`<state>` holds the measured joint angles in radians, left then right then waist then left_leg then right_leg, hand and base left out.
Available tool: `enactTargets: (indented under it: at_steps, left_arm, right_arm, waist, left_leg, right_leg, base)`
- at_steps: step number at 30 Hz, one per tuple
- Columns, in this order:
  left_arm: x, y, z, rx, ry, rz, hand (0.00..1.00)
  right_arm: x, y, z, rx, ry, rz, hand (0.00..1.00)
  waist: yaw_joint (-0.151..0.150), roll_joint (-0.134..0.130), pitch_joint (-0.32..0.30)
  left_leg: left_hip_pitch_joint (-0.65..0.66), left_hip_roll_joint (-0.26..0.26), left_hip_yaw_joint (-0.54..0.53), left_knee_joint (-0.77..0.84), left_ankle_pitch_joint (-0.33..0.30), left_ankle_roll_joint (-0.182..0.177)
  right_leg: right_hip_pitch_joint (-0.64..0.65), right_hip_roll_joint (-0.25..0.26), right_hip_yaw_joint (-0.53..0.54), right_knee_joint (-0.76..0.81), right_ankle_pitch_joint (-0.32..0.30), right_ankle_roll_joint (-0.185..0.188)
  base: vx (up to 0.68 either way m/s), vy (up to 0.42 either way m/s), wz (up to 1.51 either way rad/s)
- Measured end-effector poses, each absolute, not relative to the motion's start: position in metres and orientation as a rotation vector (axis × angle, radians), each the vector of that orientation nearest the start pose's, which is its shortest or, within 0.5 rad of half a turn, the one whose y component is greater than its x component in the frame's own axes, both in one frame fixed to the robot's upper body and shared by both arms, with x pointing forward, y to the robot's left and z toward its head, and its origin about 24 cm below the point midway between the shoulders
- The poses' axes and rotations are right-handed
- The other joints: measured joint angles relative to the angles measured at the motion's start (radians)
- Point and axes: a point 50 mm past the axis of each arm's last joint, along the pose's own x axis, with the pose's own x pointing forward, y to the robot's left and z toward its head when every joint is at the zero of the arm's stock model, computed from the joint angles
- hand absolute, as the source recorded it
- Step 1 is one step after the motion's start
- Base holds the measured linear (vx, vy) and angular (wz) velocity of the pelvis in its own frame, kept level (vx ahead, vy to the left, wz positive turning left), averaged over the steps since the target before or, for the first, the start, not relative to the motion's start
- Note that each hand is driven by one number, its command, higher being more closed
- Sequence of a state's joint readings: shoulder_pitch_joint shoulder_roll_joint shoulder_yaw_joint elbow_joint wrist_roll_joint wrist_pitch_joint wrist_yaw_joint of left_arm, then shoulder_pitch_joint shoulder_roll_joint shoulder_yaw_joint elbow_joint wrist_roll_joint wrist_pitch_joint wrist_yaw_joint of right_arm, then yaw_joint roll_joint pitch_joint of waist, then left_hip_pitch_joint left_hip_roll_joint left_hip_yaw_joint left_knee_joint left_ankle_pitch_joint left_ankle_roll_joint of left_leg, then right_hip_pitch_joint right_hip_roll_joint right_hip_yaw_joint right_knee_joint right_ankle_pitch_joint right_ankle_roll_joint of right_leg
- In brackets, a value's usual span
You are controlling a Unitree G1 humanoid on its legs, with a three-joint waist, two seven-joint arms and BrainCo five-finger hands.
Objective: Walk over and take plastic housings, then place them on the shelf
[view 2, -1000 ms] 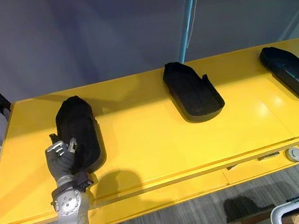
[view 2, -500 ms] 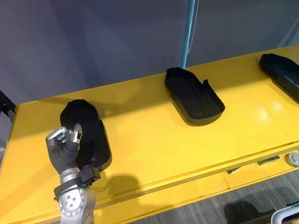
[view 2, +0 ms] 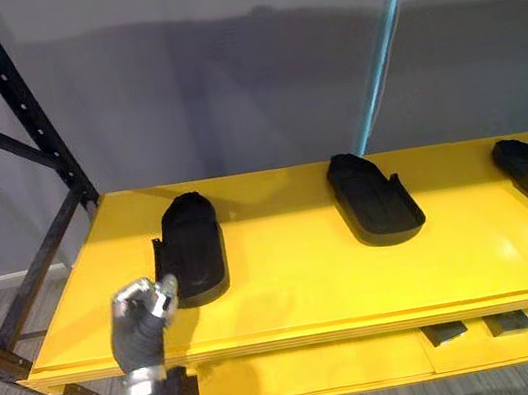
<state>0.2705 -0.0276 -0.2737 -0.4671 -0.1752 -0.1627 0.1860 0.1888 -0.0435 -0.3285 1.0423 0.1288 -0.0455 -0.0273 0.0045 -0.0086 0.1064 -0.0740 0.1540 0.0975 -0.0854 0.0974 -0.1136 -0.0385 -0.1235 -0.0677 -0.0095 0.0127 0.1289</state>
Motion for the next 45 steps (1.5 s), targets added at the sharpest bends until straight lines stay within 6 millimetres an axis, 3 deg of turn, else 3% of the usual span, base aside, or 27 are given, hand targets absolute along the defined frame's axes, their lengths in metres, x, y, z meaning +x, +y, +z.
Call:
enactTargets:
  at_steps: [2, 6, 13, 24, 45]
  left_arm:
    - [0.193, 0.112, 0.087, -0.305, -0.219, -0.001, 1.0]
    - [0.192, 0.113, 0.078, -0.293, -0.167, 0.003, 1.0]
    - [0.199, 0.113, 0.078, -0.284, -0.167, -0.001, 1.0]
    - [0.231, 0.117, 0.087, -0.244, -0.217, 0.025, 1.0]
    - [0.261, 0.153, 0.077, -0.166, -0.186, 0.175, 1.0]
  right_arm:
    - [0.047, -0.214, -0.166, 0.185, 1.148, -0.458, 0.0]
    - [0.048, -0.214, -0.166, 0.151, 1.15, -0.427, 0.0]
    - [0.051, -0.214, -0.165, 0.147, 1.139, -0.422, 0.0]
    - [0.053, -0.214, -0.164, 0.156, 1.128, -0.429, 0.0]
    - [0.057, -0.212, -0.164, 0.207, 1.108, -0.469, 0.0]
  waist:
    - [0.012, 0.0, 0.0]
    - [0.016, -0.002, 0.001]
    - [0.013, -0.004, 0.002]
    - [0.006, -0.005, 0.002]
    - [-0.029, -0.007, 0.001]
  left_leg:
    - [-0.024, -0.001, -0.022, 0.0, 0.004, -0.001]
    - [-0.04, -0.001, -0.033, 0.0, 0.005, -0.002]
    - [-0.056, 0.0, -0.016, 0.0, 0.002, -0.005]
    - [-0.077, 0.007, 0.016, 0.0, -0.001, -0.009]
    - [-0.048, 0.027, 0.06, -0.001, -0.006, -0.016]
  right_leg:
    - [-0.009, 0.0, -0.023, 0.0, -0.004, -0.002]
    - [-0.016, 0.0, -0.032, 0.0, -0.01, -0.002]
    - [-0.041, 0.0, -0.024, -0.001, -0.011, -0.002]
    - [-0.086, 0.007, 0.012, -0.001, -0.01, -0.004]
    - [-0.079, 0.027, 0.047, -0.023, 0.01, -0.022]
  base:
    - [0.04, 0.013, 0.26]
    - [0.05, 0.009, 0.11]
    - [0.04, 0.01, -0.06]
    - [0.03, 0.007, -0.09]
    - [0.0, -0.001, -0.06]
